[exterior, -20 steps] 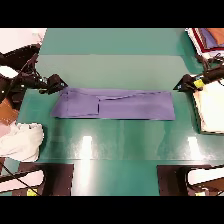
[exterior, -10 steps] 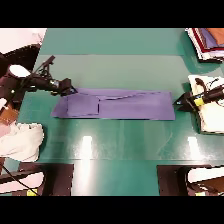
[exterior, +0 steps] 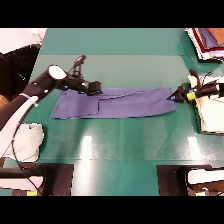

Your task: Fold the shirts.

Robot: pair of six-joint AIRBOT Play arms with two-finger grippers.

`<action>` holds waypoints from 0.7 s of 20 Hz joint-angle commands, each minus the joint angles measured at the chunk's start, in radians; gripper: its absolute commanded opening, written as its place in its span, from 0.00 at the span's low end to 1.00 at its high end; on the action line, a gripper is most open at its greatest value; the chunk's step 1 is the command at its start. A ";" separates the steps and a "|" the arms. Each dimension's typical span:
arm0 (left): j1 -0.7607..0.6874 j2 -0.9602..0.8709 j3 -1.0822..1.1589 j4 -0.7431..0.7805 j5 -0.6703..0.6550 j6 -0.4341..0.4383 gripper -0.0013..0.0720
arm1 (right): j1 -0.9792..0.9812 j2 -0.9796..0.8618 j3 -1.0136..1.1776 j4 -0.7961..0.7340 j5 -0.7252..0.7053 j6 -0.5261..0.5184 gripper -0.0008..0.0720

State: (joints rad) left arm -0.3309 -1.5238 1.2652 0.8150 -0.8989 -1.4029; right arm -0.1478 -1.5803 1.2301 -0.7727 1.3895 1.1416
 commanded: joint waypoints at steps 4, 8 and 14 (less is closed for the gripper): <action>-0.132 -0.230 0.189 0.010 -0.006 -0.049 0.05 | 0.096 0.177 0.236 0.092 0.077 0.083 0.03; -0.172 -0.333 0.284 0.016 -0.049 -0.077 0.05 | 0.225 0.183 0.385 0.127 0.081 0.110 0.03; -0.186 -0.354 0.293 0.031 -0.029 -0.090 0.05 | 0.376 0.147 0.515 0.127 0.068 0.119 0.03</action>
State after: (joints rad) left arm -0.5095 -1.8633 1.5475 0.8368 -0.9279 -1.4849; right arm 0.1596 -1.4166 1.6825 -0.6529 1.4628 1.2514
